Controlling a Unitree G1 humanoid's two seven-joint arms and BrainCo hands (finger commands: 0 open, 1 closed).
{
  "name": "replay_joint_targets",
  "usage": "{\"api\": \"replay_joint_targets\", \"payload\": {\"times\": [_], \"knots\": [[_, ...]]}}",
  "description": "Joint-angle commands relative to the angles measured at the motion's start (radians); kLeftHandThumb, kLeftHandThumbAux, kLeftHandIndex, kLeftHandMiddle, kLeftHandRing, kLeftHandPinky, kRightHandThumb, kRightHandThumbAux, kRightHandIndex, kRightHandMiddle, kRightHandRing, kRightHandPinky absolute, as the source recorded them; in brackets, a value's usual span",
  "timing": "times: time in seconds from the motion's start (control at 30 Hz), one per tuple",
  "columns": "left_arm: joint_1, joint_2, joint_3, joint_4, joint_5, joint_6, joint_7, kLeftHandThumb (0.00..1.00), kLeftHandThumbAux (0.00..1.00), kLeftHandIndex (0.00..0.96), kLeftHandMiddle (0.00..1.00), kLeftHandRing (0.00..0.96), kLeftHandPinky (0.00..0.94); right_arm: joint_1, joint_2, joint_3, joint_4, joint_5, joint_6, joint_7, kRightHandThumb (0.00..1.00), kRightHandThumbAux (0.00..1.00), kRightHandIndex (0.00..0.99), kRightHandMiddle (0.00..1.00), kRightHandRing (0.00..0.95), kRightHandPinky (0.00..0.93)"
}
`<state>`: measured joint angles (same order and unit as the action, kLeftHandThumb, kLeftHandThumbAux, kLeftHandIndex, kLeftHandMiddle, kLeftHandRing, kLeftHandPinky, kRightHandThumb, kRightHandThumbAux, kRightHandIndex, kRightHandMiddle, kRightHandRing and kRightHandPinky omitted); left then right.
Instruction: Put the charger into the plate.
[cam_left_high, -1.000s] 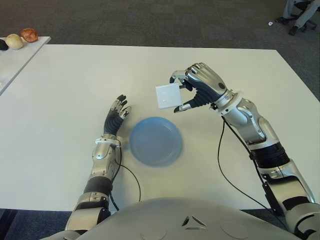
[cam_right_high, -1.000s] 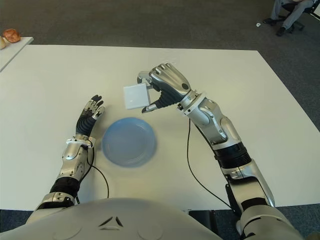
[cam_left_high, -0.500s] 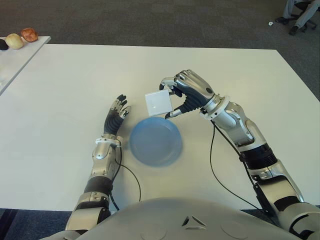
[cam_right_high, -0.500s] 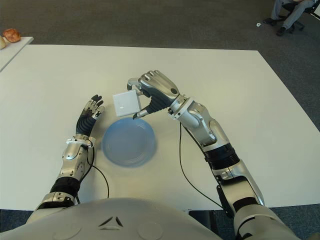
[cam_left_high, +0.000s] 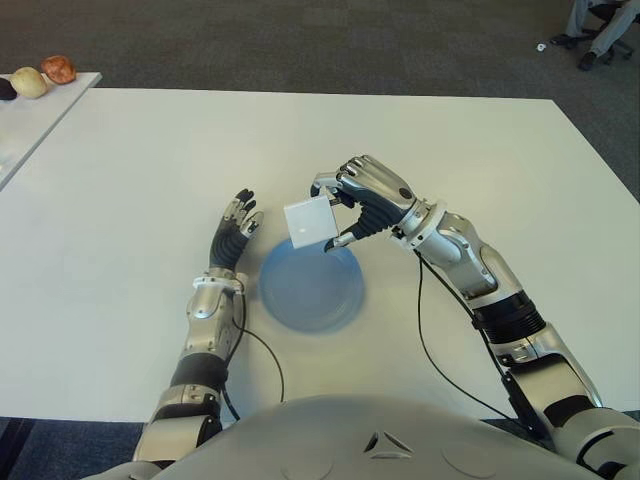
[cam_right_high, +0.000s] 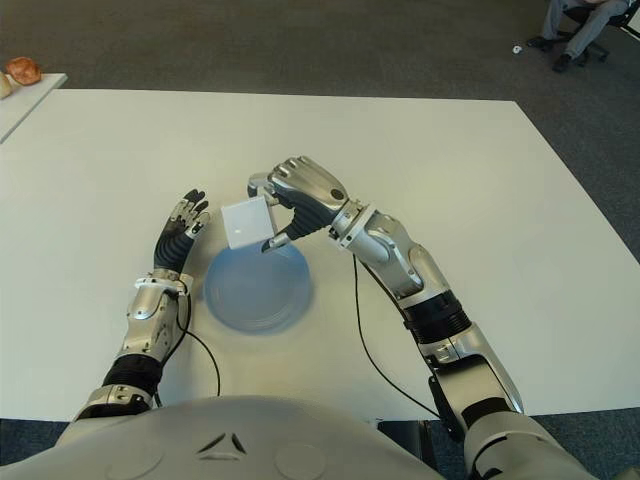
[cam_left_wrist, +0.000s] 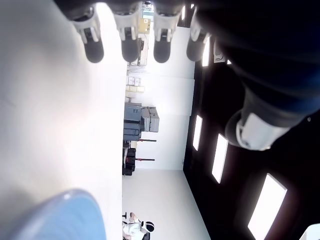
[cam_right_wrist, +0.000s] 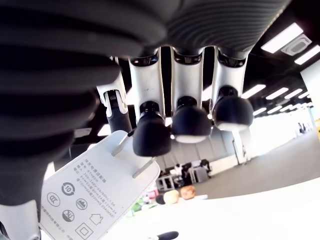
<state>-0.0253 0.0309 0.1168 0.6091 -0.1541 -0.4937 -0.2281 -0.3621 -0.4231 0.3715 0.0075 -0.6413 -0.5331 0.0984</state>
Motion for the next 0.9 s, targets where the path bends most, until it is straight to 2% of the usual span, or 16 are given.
{"api": "replay_joint_targets", "payload": {"times": [0.03, 0.1, 0.17, 0.2, 0.3, 0.37, 0.5, 0.6, 0.9], "knots": [[0.071, -0.029, -0.011, 0.06, 0.01, 0.047, 0.012, 0.0, 0.528, 0.009, 0.081, 0.069, 0.068, -0.006, -0.012, 0.008, 0.015, -0.029, -0.02, 0.003, 0.705, 0.708, 0.429, 0.727, 0.701, 0.634], [0.072, -0.03, -0.012, 0.057, 0.011, 0.049, 0.013, 0.0, 0.525, 0.01, 0.085, 0.071, 0.072, -0.009, -0.013, 0.008, 0.018, -0.026, -0.016, 0.018, 0.698, 0.708, 0.424, 0.655, 0.638, 0.573], [0.072, -0.03, -0.013, 0.056, 0.012, 0.051, 0.014, 0.0, 0.524, 0.011, 0.086, 0.071, 0.074, -0.011, -0.015, 0.008, 0.019, -0.021, -0.01, 0.037, 0.569, 0.57, 0.362, 0.525, 0.513, 0.47], [0.072, -0.029, -0.013, 0.056, 0.013, 0.052, 0.014, 0.0, 0.524, 0.011, 0.086, 0.072, 0.075, -0.012, -0.016, 0.009, 0.019, -0.019, -0.008, 0.045, 0.506, 0.504, 0.281, 0.428, 0.428, 0.397], [0.073, -0.03, -0.013, 0.054, 0.014, 0.055, 0.015, 0.0, 0.525, 0.012, 0.086, 0.072, 0.077, -0.015, -0.018, 0.008, 0.023, -0.012, -0.01, 0.061, 0.426, 0.422, 0.171, 0.289, 0.304, 0.293], [0.073, -0.03, -0.013, 0.053, 0.014, 0.057, 0.016, 0.0, 0.527, 0.011, 0.085, 0.072, 0.078, -0.016, -0.018, 0.007, 0.025, -0.007, -0.014, 0.069, 0.401, 0.396, 0.127, 0.207, 0.226, 0.23], [0.073, -0.029, -0.014, 0.05, 0.018, 0.064, 0.02, 0.0, 0.53, 0.012, 0.081, 0.071, 0.079, -0.011, -0.039, 0.008, 0.007, 0.042, -0.001, 0.151, 0.356, 0.354, 0.044, 0.062, 0.085, 0.109], [0.074, -0.028, -0.015, 0.047, 0.019, 0.069, 0.021, 0.0, 0.536, 0.012, 0.077, 0.066, 0.076, -0.01, -0.044, 0.005, 0.0, 0.06, 0.006, 0.187, 0.316, 0.311, 0.014, 0.02, 0.027, 0.035], [0.075, -0.025, -0.018, 0.04, 0.022, 0.076, 0.027, 0.0, 0.544, 0.013, 0.077, 0.066, 0.079, -0.014, -0.05, -0.003, 0.002, 0.086, -0.002, 0.23, 0.26, 0.218, 0.0, 0.0, 0.0, 0.001]]}}
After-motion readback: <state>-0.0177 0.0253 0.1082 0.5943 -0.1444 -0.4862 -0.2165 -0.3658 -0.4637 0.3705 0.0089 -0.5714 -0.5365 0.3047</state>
